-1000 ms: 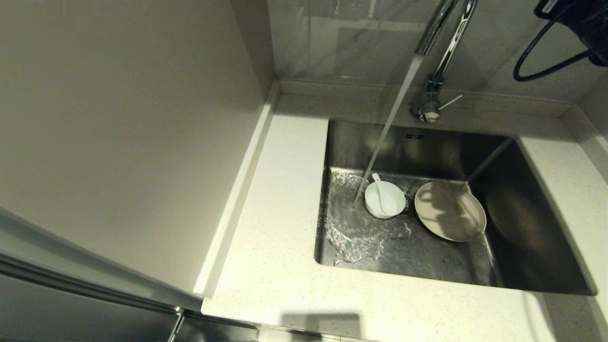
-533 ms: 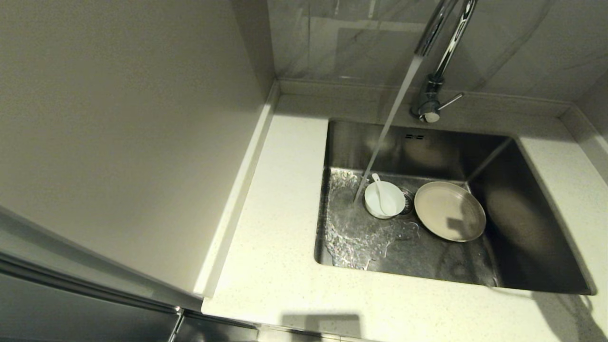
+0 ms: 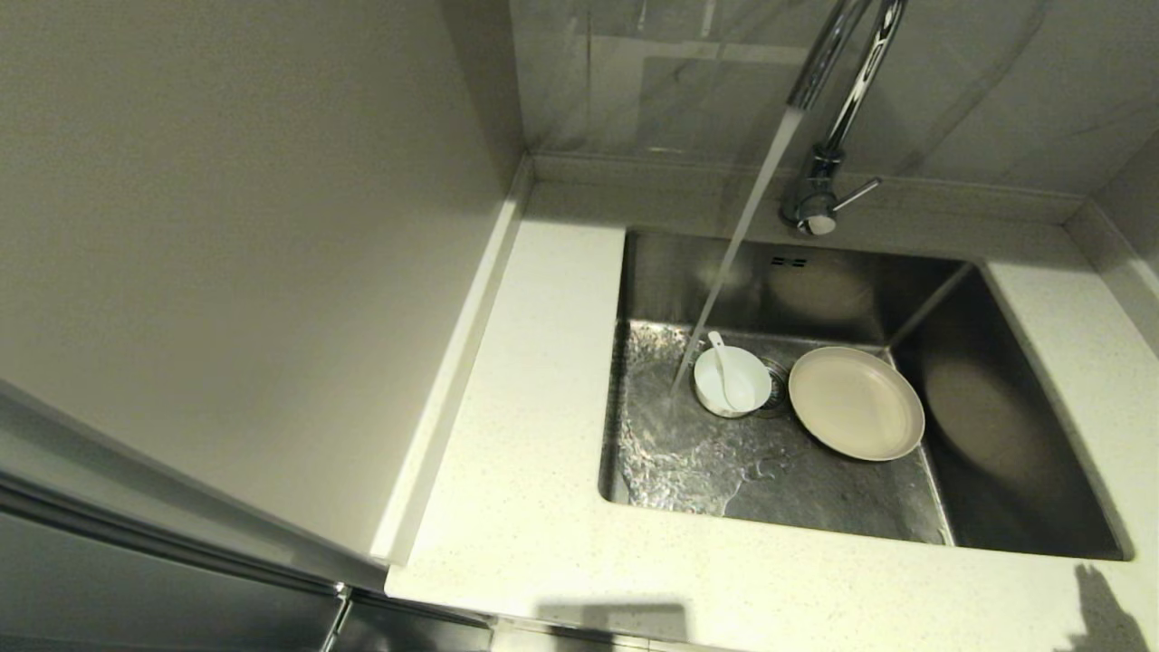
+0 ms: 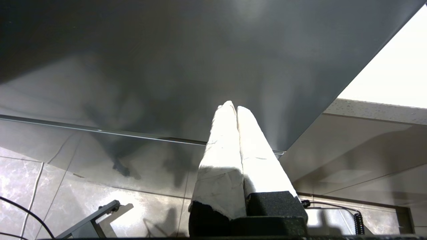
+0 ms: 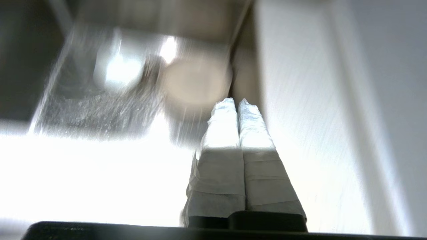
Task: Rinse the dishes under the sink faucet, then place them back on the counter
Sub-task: Wait for the water to rinse the bowl
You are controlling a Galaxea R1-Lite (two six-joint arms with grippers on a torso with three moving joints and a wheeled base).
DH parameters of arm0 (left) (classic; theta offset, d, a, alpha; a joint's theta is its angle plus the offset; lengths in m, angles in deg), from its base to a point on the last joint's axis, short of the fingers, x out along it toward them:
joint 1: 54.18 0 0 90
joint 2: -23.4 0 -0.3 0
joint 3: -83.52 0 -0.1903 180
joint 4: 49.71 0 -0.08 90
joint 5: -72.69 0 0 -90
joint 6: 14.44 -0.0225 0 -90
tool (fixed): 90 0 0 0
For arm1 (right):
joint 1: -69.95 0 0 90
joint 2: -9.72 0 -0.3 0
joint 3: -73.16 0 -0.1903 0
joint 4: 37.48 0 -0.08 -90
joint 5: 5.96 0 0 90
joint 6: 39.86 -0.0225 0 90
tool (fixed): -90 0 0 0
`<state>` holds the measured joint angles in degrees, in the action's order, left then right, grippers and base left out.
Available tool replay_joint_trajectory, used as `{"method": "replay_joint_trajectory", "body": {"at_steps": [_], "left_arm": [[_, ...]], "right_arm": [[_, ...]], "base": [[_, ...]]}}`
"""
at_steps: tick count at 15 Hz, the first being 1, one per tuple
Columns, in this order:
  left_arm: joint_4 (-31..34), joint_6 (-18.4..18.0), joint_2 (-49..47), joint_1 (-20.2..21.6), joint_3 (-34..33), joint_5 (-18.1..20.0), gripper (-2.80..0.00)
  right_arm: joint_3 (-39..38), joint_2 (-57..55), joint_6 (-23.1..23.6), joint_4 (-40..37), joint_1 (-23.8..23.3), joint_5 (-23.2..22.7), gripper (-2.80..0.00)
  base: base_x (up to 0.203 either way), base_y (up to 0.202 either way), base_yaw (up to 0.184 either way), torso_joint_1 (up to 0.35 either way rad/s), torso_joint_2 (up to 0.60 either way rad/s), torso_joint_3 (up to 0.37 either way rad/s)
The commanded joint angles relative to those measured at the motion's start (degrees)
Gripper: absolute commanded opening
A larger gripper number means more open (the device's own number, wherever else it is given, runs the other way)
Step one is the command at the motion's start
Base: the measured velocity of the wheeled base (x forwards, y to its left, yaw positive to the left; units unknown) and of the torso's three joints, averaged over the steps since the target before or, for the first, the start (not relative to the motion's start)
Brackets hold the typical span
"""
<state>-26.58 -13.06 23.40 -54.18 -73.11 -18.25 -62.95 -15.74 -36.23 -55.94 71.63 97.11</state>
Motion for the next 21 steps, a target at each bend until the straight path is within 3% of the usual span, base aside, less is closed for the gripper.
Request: {"method": "replay_joint_trajectory", "body": {"at_steps": [1,4,11,16,21], "left_arm": [[0.0,0.0,0.3,0.0,0.0,0.0,-2.80],[0.0,0.0,0.2,0.0,0.0,0.0,-2.80],[0.0,0.0,0.2,0.0,0.0,0.0,-2.80],[0.0,0.0,0.2,0.0,0.0,0.0,-2.80],[0.0,0.0,0.2,0.0,0.0,0.0,-2.80]], "right_arm": [[-2.6,11.2,-1.0,-15.9,-2.6,-4.2,-2.80],[-4.8,13.6,-2.2,-21.8,-2.5,-6.0,-2.80],[-15.3,25.5,1.0,-13.5,-1.7,-6.7,-2.80],[-17.5,25.5,2.2,-9.2,-1.7,-12.6,-2.80],[-19.9,25.4,-1.2,-6.7,-1.7,-14.3,-2.80]], "base": [[0.000,0.000,0.000,0.000,0.00,0.000],[0.000,0.000,0.000,0.000,0.00,0.000],[0.000,0.000,0.000,0.000,0.00,0.000],[0.000,0.000,0.000,0.000,0.00,0.000],[0.000,0.000,0.000,0.000,0.00,0.000]]}}
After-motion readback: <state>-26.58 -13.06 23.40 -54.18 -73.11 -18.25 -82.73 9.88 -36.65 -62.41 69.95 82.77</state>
